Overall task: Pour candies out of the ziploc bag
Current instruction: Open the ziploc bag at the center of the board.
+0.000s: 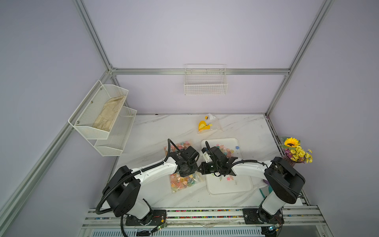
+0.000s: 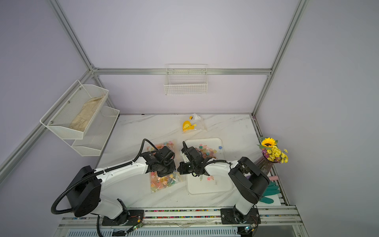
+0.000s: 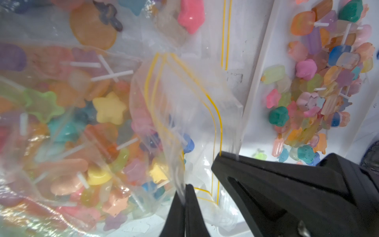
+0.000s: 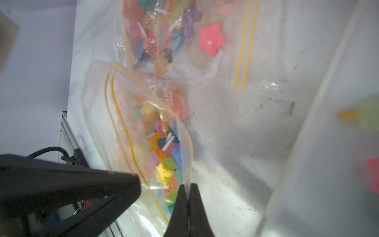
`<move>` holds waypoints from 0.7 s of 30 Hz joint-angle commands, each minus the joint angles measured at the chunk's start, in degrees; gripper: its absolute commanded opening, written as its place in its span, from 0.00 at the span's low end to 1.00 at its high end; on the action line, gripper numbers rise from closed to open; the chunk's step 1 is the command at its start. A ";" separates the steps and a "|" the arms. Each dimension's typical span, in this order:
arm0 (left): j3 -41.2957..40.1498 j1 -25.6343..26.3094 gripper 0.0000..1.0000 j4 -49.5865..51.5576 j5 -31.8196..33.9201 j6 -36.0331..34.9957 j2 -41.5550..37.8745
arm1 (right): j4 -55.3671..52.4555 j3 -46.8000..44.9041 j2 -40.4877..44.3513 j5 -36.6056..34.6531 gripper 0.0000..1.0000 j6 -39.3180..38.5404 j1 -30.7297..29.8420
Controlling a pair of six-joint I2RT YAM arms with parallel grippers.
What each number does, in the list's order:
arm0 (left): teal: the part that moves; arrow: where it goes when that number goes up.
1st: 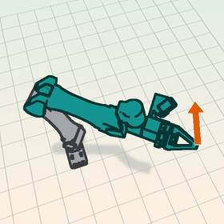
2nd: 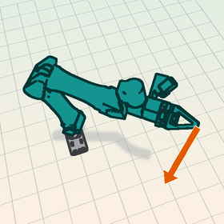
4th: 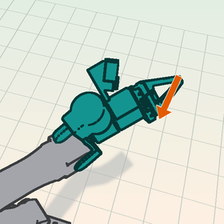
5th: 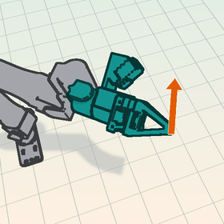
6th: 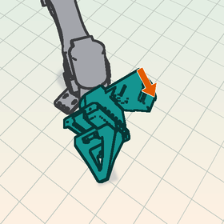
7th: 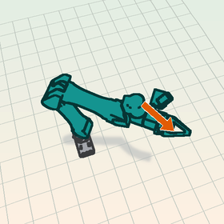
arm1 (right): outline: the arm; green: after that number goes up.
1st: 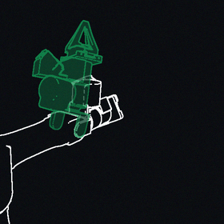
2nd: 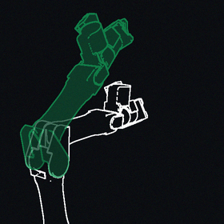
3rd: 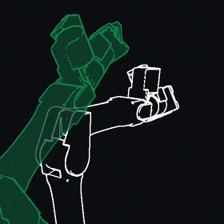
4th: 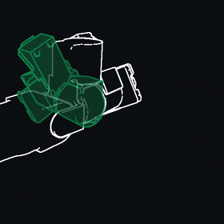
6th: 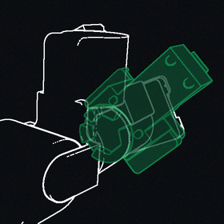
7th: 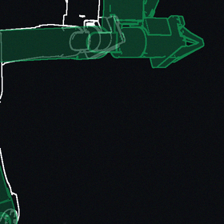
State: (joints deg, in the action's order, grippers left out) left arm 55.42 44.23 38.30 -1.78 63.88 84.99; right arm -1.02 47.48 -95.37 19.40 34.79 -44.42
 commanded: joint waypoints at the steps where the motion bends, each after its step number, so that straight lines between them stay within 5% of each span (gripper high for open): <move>1: 3.38 -0.87 0.00 3.00 -1.41 -2.84 -3.49 | -1.06 1.80 -0.30 -6.98 0.00 1.84 -0.31; 9: 1.84 -1.73 0.00 6.19 -5.43 -5.55 -7.12 | -3.31 1.57 1.89 -16.12 0.00 3.74 -0.31; 16: 2.18 -1.92 0.02 6.38 -7.97 -6.74 -7.29 | -3.59 2.37 1.53 -16.60 0.01 3.17 -0.31; 21: 3.16 -2.02 0.49 4.19 -5.31 -6.52 -8.98 | -1.38 2.51 4.21 -12.73 0.25 1.65 -0.29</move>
State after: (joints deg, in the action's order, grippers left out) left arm 55.42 42.50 43.90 -7.88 57.89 78.83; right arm -3.99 48.38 -94.52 5.69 37.08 -44.53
